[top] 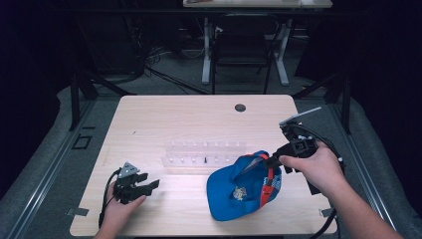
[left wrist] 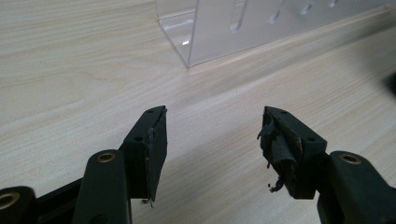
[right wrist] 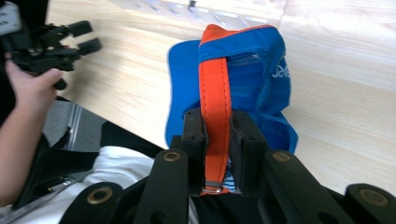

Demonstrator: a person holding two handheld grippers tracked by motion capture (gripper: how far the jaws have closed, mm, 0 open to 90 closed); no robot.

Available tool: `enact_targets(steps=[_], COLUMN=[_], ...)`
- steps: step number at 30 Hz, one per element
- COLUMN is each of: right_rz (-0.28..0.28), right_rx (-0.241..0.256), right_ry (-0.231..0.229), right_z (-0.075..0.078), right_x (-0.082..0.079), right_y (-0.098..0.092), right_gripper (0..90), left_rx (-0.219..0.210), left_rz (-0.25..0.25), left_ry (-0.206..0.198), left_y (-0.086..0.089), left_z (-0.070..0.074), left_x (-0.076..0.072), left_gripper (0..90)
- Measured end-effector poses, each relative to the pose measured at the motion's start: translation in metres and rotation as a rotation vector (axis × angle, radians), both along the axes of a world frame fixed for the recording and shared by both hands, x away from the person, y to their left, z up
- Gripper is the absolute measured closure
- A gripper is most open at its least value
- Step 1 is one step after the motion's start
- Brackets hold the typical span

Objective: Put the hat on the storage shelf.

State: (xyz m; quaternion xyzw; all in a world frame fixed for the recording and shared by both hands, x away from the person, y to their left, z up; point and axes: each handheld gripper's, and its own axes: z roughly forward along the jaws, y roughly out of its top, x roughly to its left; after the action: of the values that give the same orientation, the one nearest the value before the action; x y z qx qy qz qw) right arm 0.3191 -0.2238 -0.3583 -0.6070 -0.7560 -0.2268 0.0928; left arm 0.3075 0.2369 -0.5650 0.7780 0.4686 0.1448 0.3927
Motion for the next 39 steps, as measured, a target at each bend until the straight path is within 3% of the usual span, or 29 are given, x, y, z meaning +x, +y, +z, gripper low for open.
enact_targets(steps=[6,12,19,20,28,39], right_rz=[-0.010,0.024,0.007,-0.004,-0.034,-0.069], right_rx=[0.019,0.053,0.085,0.099,0.159,0.199], right_ry=[-0.012,-0.033,-0.025,0.003,0.028,0.008], right_z=[0.015,0.037,0.038,0.038,0.041,0.060], right_x=[0.000,0.003,0.004,0.005,0.009,0.013], right_y=[0.007,0.014,0.015,0.014,0.012,0.011], right_gripper=[77.6,77.7,77.8,77.8,77.8,77.8], left_rx=[-0.005,0.008,0.007,0.008,0.009,0.009], left_rz=[0.003,-0.010,-0.010,-0.011,-0.010,-0.010], left_ry=[-0.002,0.012,0.012,0.012,0.013,0.013], left_y=[0.000,0.000,0.000,-0.001,0.000,0.000], left_z=[0.000,0.001,0.001,0.001,0.001,0.001], left_x=[0.000,0.000,0.000,0.000,0.000,0.000], left_gripper=[41.5,41.5,41.5,41.5,41.5,41.5])
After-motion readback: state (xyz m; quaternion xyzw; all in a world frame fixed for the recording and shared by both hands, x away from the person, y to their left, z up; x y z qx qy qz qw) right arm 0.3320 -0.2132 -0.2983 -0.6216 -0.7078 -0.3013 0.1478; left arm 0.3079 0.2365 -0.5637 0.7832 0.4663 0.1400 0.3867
